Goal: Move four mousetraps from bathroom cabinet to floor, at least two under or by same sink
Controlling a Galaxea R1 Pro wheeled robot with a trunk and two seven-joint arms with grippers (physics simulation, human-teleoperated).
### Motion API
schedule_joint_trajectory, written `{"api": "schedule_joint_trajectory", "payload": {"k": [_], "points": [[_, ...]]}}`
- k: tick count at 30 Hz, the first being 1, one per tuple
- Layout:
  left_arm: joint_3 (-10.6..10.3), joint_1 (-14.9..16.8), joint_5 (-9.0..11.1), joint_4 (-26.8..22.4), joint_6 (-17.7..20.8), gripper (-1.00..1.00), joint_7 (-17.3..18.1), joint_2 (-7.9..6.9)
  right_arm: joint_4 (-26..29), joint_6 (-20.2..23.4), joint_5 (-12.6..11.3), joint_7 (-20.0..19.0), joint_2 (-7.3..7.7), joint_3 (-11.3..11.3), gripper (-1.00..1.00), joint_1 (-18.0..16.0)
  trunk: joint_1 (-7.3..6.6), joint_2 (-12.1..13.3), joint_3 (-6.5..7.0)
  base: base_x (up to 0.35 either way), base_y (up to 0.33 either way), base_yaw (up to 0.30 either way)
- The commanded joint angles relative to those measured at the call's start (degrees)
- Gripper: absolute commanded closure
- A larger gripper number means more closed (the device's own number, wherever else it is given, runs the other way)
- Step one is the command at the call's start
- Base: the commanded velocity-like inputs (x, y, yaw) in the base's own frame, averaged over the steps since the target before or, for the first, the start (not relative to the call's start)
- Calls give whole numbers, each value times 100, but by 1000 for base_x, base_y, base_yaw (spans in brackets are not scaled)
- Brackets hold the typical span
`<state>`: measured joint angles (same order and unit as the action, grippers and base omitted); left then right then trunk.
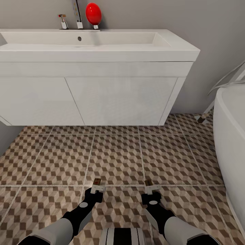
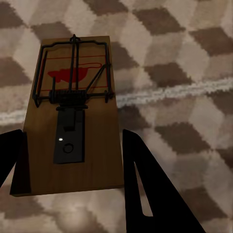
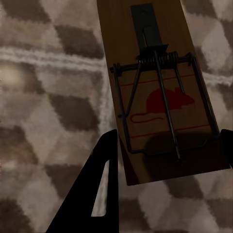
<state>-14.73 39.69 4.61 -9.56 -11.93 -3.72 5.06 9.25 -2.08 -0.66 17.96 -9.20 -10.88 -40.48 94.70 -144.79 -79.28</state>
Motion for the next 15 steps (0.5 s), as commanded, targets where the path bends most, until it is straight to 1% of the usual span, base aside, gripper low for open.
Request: {"api": "schedule_joint_trajectory", "payload": {"k": [1, 4, 15], "points": [[-48, 4, 34, 7, -20, 100, -23, -2, -3, -21, -16, 21, -1, -23, 100, -3, -1, -1, -3, 0, 0, 0], [-48, 4, 33, 6, -20, 100, -23, -4, 9, -21, -4, 19, -2, -27, 100, -3, -1, -1, -3, 0, 0, 0], [-48, 4, 37, 6, -20, 100, -23, 0, 15, -28, -3, 19, 4, -28, 100, -3, 27, -16, -247, 0, 0, 0]]}}
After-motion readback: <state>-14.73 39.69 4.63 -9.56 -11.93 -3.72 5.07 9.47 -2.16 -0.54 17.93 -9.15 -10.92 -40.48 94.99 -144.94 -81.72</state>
